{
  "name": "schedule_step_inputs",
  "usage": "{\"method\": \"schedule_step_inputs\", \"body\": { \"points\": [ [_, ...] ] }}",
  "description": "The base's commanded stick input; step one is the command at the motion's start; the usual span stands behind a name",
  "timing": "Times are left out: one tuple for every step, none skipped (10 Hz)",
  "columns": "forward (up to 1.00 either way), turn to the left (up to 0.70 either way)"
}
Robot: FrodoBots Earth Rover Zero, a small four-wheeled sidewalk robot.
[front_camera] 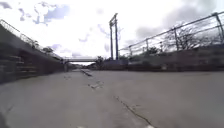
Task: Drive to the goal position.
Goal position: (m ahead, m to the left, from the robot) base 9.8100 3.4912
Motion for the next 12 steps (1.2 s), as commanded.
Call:
{"method": "schedule_step_inputs", "body": {
  "points": [
    [0.7,0.0],
    [0.7,0.0],
    [0.7,0.0],
    [0.7,0.0],
    [0.7,0.0],
    [0.7,0.0],
    [0.7,-0.12],
    [0.7,-0.26],
    [0.7,-0.27],
    [0.7,-0.27],
    [0.7,-0.14],
    [0.7,0.0]
  ]
}}
